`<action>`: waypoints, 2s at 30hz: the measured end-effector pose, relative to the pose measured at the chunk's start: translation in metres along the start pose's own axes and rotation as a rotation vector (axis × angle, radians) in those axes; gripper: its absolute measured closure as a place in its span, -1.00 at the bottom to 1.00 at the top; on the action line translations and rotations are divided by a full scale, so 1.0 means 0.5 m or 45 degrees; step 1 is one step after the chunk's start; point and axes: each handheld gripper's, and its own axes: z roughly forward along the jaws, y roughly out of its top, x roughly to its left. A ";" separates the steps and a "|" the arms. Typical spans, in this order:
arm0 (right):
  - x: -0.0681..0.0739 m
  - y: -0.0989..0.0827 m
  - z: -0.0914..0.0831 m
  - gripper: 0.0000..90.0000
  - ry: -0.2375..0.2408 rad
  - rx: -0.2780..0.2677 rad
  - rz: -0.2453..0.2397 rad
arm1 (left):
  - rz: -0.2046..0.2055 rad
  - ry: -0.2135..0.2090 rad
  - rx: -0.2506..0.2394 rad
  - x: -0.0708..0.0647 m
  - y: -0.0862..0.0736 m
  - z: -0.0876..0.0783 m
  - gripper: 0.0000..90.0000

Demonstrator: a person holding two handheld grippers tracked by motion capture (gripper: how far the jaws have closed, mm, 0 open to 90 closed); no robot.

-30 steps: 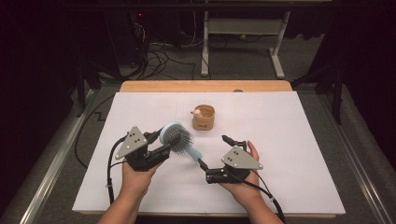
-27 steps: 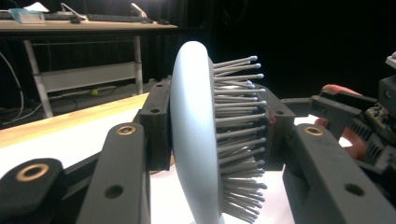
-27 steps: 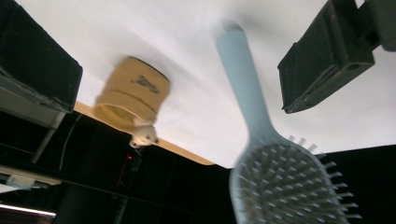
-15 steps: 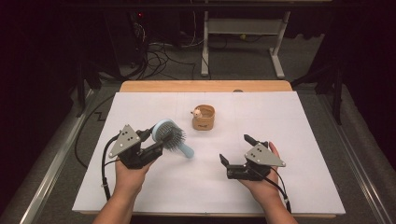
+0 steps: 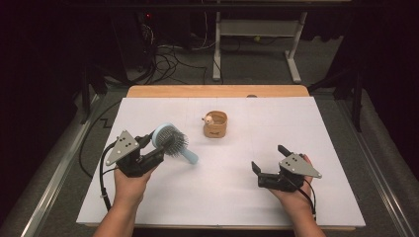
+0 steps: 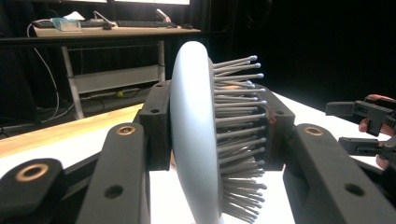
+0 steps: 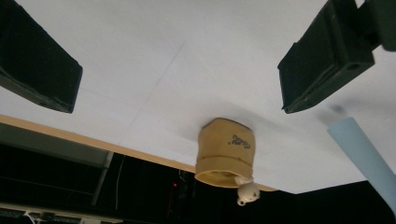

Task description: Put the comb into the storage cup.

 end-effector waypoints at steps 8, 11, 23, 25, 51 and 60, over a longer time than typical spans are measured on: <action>-0.022 -0.016 -0.019 -1.00 -0.034 0.016 0.016 | -0.010 0.018 -0.018 0.011 0.003 -0.011 0.26; -0.029 -0.022 -0.027 -1.00 -0.046 0.022 0.025 | -0.007 0.020 -0.019 0.013 0.004 -0.013 0.26; -0.055 -0.040 -0.056 -1.00 -0.091 0.026 0.082 | -0.007 0.012 -0.033 0.009 0.008 -0.014 0.26; -0.055 -0.039 -0.057 -1.00 -0.094 0.022 0.080 | -0.004 0.011 -0.033 0.007 0.009 -0.013 0.26; -0.051 -0.036 -0.053 -1.00 -0.073 0.009 0.075 | 0.024 -0.046 -0.019 -0.015 0.041 0.047 0.26; -0.052 -0.034 -0.055 -1.00 -0.074 -0.001 0.080 | 0.030 -0.070 -0.037 -0.020 0.077 0.070 0.26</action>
